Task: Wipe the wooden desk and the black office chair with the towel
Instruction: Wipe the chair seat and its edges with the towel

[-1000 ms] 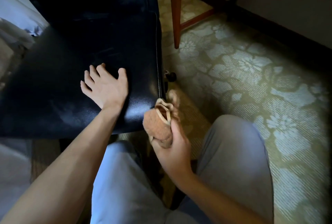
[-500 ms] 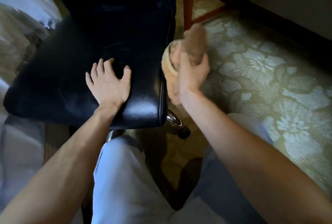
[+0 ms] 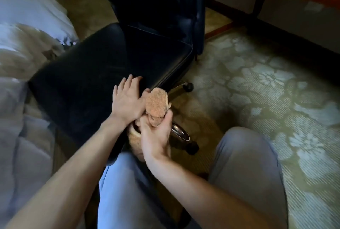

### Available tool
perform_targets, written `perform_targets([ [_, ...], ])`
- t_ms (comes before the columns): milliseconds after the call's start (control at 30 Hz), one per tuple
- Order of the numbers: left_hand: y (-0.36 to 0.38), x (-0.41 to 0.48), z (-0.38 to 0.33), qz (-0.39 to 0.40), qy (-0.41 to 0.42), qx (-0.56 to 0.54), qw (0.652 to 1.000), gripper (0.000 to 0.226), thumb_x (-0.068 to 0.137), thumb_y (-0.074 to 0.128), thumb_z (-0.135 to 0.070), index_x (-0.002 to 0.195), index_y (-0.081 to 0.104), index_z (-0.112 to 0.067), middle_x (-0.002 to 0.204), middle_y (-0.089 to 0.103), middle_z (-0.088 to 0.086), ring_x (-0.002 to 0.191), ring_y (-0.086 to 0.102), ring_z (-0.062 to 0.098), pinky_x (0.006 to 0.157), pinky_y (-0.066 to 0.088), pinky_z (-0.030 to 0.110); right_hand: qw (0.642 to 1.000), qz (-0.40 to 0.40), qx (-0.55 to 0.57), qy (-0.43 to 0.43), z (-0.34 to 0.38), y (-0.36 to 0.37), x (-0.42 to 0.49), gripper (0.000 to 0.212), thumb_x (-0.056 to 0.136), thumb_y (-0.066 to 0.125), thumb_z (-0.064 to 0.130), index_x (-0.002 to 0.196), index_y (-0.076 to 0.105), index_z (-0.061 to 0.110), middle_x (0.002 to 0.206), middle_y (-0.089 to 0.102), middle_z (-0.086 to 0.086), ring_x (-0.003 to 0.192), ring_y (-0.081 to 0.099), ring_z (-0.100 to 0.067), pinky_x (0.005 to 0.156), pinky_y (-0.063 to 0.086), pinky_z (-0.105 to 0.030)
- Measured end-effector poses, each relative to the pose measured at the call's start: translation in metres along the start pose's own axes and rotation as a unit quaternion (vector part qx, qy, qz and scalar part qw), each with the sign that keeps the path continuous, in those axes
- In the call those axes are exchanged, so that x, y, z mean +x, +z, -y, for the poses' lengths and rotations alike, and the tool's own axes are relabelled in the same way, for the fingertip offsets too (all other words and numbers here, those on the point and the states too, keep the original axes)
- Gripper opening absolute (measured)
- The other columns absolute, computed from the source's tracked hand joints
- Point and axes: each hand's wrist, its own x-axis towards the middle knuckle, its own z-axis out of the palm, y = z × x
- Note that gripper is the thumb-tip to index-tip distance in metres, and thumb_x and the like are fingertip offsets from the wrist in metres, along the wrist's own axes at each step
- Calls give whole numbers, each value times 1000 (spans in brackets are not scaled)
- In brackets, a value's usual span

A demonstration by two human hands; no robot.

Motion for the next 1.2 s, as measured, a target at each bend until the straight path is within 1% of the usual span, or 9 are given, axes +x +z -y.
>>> perform_targets([
  [100, -6, -13, 14, -12, -12, -11, 1000, 51, 110, 27, -49, 157, 37, -32, 170, 23, -3, 158, 9, 13, 128, 0, 39, 1000, -1, 25, 2, -3, 13, 13, 72, 73, 73, 37, 139, 48, 27, 132, 59, -1, 119, 61, -19, 105, 50, -41],
  [267, -14, -28, 49, -12, 49, 40, 998, 57, 108, 21, -57, 157, 37, -32, 168, 27, -4, 157, 16, 12, 128, 7, 37, 994, -56, 93, -6, 5, 11, 46, 59, 75, 83, 15, 128, 59, 13, 118, 70, -7, 104, 70, -19, 101, 54, -44],
  [400, -23, -37, 70, -11, 93, 52, 994, 78, 100, 12, -73, 152, 47, -26, 163, 39, 0, 153, 29, 15, 127, 18, 43, 993, -65, 98, 5, 21, -22, 97, 47, 81, 84, 15, 123, 62, 22, 115, 69, 0, 98, 68, -14, 98, 56, -46],
  [533, -36, -34, 78, -10, 121, 76, 990, 72, 101, 19, -68, 154, 43, -26, 165, 35, -2, 155, 25, 11, 128, 17, 41, 991, -90, 98, 8, 41, -47, 131, 54, 83, 79, 12, 128, 55, 29, 123, 66, -5, 104, 68, -25, 98, 56, -51],
  [667, -36, -37, 85, -10, 129, 113, 985, 68, 103, 22, -65, 154, 43, -25, 164, 36, -2, 154, 25, 11, 128, 18, 40, 975, -178, 125, -54, 76, -85, 154, 63, 88, 79, 17, 143, 48, 19, 121, 62, 4, 108, 65, -16, 96, 50, -28],
  [833, -26, -28, 52, -66, 59, 140, 986, 76, 98, 26, -72, 138, 55, -15, 139, 57, 13, 127, 54, 34, 113, 39, 49, 976, -132, -71, -155, 72, -77, 139, 54, 80, 80, 25, 128, 56, 19, 124, 61, -7, 110, 65, -22, 102, 53, -45],
  [933, -8, -20, 29, -59, 80, 158, 982, 82, 96, 29, -76, 146, 50, -15, 148, 49, 18, 136, 47, 35, 119, 32, 49, 968, -128, -146, -160, 56, -60, 119, 54, 80, 77, 21, 128, 56, 12, 129, 59, -15, 120, 57, -38, 103, 46, -44],
  [1067, -2, -22, 35, -56, 111, 209, 970, 84, 96, 28, -77, 155, 42, -18, 159, 40, 17, 148, 36, 32, 125, 21, 49, 956, 82, -256, -119, 31, -71, 67, 49, 79, 79, 29, 124, 59, 29, 123, 65, 4, 118, 61, -21, 99, 48, -33],
  [1200, -5, -28, 45, -71, 119, 201, 970, 76, 99, 31, -69, 153, 43, -16, 157, 40, 20, 147, 38, 35, 125, 22, 53, 876, 57, -274, -394, 63, -66, 46, 52, 76, 75, 36, 125, 60, 26, 127, 62, 3, 116, 62, -20, 90, 56, -41],
])
